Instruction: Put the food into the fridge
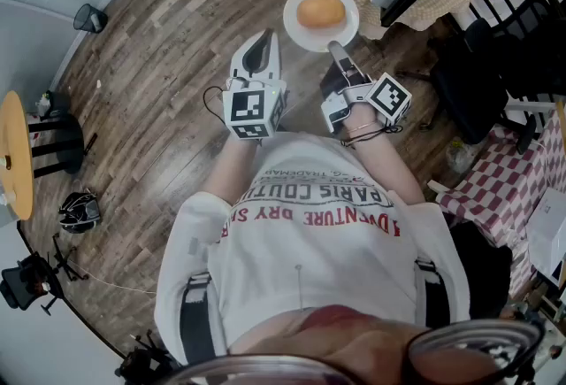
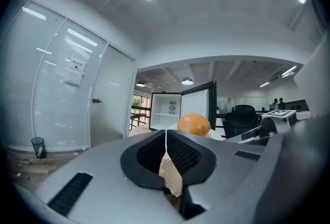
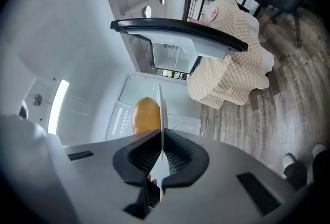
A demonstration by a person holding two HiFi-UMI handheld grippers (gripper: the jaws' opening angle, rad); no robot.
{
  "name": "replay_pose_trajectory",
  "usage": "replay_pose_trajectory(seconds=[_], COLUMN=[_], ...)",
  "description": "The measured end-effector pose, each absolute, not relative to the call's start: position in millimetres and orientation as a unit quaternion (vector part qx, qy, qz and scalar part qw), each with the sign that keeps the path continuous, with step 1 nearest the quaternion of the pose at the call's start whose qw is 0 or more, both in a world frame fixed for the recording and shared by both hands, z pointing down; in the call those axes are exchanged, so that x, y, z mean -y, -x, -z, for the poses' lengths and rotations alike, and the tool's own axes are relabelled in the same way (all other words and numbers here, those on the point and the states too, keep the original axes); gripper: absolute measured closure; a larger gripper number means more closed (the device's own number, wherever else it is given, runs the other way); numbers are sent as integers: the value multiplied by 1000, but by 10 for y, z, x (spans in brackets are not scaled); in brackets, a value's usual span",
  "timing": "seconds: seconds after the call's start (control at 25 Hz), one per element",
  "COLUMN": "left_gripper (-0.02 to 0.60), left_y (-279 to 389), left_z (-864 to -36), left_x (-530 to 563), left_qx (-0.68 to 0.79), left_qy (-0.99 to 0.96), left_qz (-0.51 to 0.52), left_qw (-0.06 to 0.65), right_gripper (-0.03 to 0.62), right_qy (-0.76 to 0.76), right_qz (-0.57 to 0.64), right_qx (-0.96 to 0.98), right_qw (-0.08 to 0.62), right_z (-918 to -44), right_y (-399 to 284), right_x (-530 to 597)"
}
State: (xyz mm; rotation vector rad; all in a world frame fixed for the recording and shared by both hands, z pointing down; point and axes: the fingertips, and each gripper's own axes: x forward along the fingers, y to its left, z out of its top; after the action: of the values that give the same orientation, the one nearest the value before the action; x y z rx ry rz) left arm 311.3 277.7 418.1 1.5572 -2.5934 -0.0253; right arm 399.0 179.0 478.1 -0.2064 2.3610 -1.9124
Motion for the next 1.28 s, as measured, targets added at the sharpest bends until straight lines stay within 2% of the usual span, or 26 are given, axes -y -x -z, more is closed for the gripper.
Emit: replay_pose_trajectory(seconds=[0.6,0.8,1.08,1.28], left_gripper=[554,554,554,554], left_y=[-3077,-2982,-2448,-1790], left_z=[-4312,-4425,-4490,-4476], left_x=[-2789,-2783,-2650,-2626], left_qx=[866,864,858,849], left_qy=[-495,-492,-502,-517], left_qz=[3,32,33,34], left_qw=[73,108,105,104], right_gripper=[560,560,560,560], right_qy=[54,60,71,83], right_qz=[652,665,669,668], right_qx=[-755,-744,-739,-738], right_qw=[34,27,34,40], right_z=[-4859,-4935,-5015,-5007], right_y=[-3929,-3820,-3307,-2668], right_x=[-1780,-1738,-1601,-1604])
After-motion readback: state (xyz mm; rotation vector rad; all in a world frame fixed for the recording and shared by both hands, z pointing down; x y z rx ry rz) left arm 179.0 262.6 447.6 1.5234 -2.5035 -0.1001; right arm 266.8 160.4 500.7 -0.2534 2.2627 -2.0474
